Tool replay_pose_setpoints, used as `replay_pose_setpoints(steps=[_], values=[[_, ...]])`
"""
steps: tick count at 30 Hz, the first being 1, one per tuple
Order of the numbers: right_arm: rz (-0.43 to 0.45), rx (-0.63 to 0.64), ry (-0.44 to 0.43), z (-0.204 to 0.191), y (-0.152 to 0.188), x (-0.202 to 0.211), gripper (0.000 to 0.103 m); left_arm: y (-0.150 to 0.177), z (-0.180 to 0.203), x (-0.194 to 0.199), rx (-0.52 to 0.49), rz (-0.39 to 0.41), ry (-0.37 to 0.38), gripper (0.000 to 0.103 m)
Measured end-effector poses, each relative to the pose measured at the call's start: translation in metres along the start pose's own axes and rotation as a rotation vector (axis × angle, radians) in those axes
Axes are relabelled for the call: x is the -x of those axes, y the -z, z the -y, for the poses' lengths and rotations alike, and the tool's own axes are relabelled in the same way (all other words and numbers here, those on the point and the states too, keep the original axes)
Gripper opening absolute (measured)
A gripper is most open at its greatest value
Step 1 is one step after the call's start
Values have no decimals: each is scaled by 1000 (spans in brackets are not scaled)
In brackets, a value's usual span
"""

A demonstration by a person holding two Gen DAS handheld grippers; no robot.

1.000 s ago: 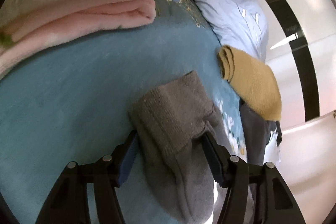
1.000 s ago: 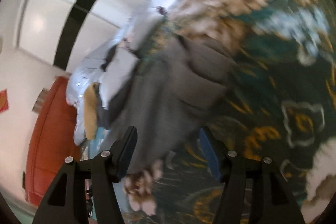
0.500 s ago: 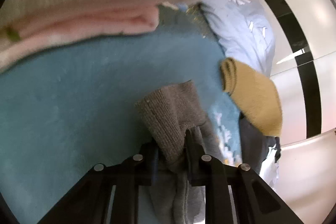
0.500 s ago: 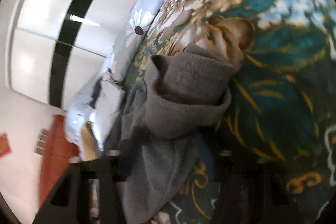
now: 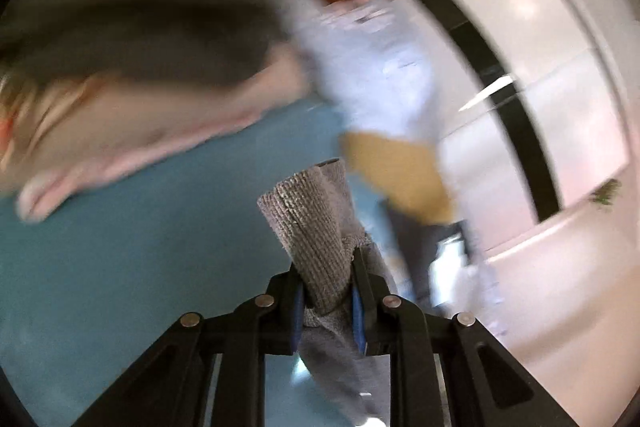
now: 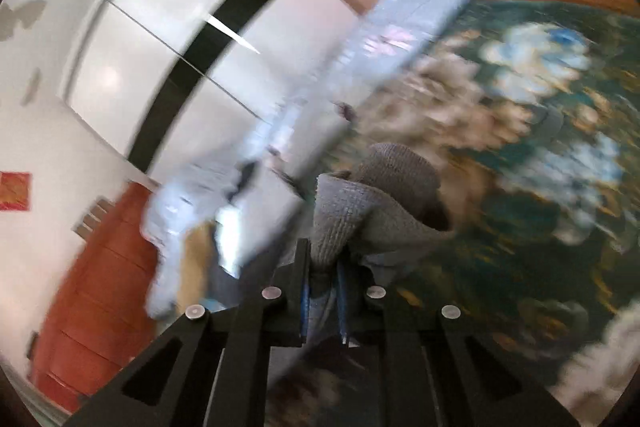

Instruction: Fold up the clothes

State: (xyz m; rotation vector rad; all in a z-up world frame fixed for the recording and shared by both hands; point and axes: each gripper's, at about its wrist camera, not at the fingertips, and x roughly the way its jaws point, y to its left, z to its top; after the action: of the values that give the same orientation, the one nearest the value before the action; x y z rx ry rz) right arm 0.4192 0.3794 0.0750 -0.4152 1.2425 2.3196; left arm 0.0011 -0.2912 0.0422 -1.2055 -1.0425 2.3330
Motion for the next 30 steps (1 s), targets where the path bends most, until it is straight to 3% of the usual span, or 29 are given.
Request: replay_pose_setpoints(steps=[3,8,15,21,22,27,30], values=[[-36,-32,20,16,10,-1,11,23,-58,-23,132,-103,-111,20],[-95,-85,53,44,27,-4,11,45,-92,-12,232,-78,-71,21],[-166,-150,92,80,47,-3,13,53,-92,-4,192,-57,-91,24],[-176,-206,78,97,48,9,36,58,-92,-1,186,-47,-102,27],[-166,-201,82,96,47,14,39,60,-91,1,182,-45,-106,27],[-85,-112,118,81,33,40,39,69,-85,11,161,-36,-129,37],[-65,-40,110,65,16,41,39,75,-82,17,149,-31,-143,38]])
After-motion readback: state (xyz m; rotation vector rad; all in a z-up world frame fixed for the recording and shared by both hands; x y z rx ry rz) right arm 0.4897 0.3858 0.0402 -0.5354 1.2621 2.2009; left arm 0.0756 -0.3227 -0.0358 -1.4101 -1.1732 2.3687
